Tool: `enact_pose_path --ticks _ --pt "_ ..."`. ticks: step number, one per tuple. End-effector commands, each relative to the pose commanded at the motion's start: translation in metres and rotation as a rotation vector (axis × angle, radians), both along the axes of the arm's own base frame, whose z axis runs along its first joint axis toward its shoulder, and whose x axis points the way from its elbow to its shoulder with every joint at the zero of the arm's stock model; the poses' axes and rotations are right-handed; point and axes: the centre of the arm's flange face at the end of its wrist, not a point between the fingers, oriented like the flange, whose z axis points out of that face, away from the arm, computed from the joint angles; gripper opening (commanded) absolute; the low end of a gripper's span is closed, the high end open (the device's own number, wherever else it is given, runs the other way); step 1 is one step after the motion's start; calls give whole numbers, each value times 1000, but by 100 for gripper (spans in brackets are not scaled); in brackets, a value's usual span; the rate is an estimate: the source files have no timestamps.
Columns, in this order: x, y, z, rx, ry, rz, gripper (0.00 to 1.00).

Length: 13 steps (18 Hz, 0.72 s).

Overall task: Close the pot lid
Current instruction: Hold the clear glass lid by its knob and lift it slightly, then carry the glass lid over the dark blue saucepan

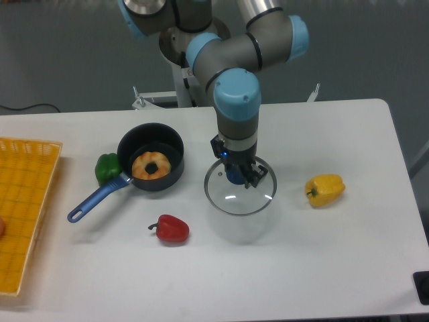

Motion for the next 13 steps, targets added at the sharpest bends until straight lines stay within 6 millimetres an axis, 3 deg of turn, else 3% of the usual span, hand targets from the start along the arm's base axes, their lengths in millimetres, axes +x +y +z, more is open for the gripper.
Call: enact_pose_path --ticks 5,9,13 --pt "31 10 10 -15 -17 -25 48" --pt "81 17 21 -27 -24 -44 48" --pt "127 23 18 -45 -29 -52 48"
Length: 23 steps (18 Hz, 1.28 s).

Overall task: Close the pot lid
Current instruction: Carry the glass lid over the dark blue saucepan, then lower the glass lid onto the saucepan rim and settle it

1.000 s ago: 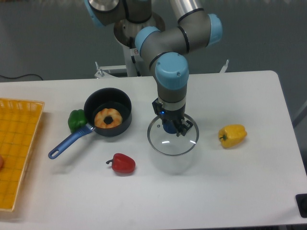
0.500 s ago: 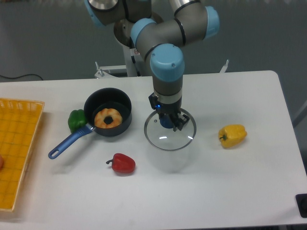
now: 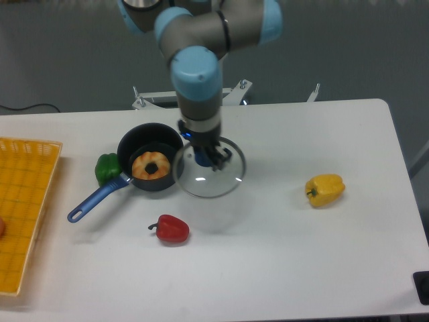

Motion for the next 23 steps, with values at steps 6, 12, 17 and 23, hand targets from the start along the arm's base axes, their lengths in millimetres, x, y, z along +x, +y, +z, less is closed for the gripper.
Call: enact_pose_path --ticks 6,12,17,23 --pt "49 12 -13 -47 18 -32 48" --pt "88 10 -33 -83 7 -35 48" --pt "107 9 -40 -94 4 -34 48" --pt "115 10 -45 -105 0 -46 48"
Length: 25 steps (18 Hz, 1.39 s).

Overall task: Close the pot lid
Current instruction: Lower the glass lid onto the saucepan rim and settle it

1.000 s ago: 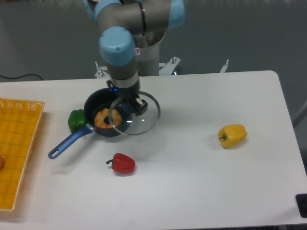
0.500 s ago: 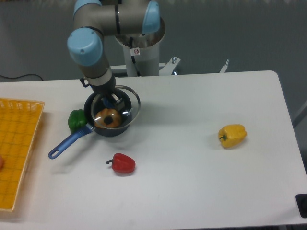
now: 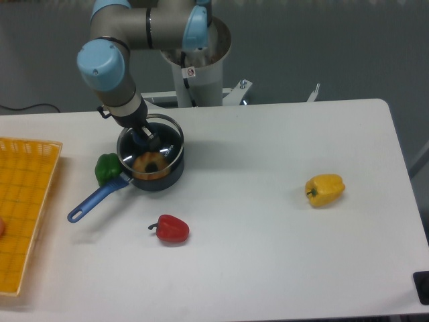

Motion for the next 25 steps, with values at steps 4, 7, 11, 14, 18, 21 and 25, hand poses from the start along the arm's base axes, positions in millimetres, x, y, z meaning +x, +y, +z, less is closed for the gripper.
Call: enact_pose_path --ticks 4,7,11,14,18,21,25 --pt "0 1 -2 -3 -1 0 48" --pt "0 2 -5 -8 -1 -2 48" --pt "-2 2 -6 -15 9 -3 49" --pt "-2 2 -6 -15 9 -2 49" --pt "-4 6 -8 -17 13 18 49" --pt "-6 9 -15 -29 13 29 49" --pt "2 13 -17 -29 22 18 49"
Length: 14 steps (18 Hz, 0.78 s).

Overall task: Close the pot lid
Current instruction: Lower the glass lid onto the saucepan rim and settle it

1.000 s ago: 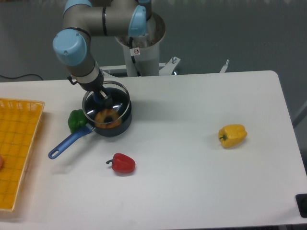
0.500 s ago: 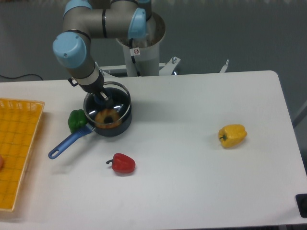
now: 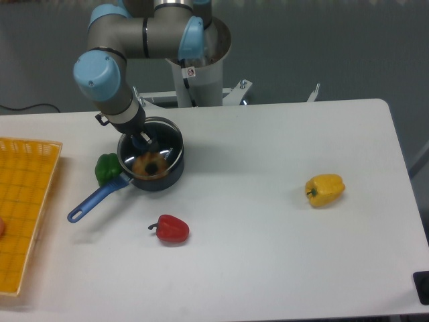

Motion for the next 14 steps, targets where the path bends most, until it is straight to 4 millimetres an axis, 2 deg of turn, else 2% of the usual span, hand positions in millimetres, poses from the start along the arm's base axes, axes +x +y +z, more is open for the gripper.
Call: enact_pose_path --ticks 5,7,9,10,12,14 --pt "1 0 0 -1 1 -3 49" --pt "1 -1 -1 -5 2 -7 58" --pt "0 -3 -3 -18 14 -12 58" --pt "0 -4 -6 -28 19 -13 62" --pt "-1 -4 -8 -34 20 -20 100" --pt "-2 -2 -6 -34 26 -21 100"
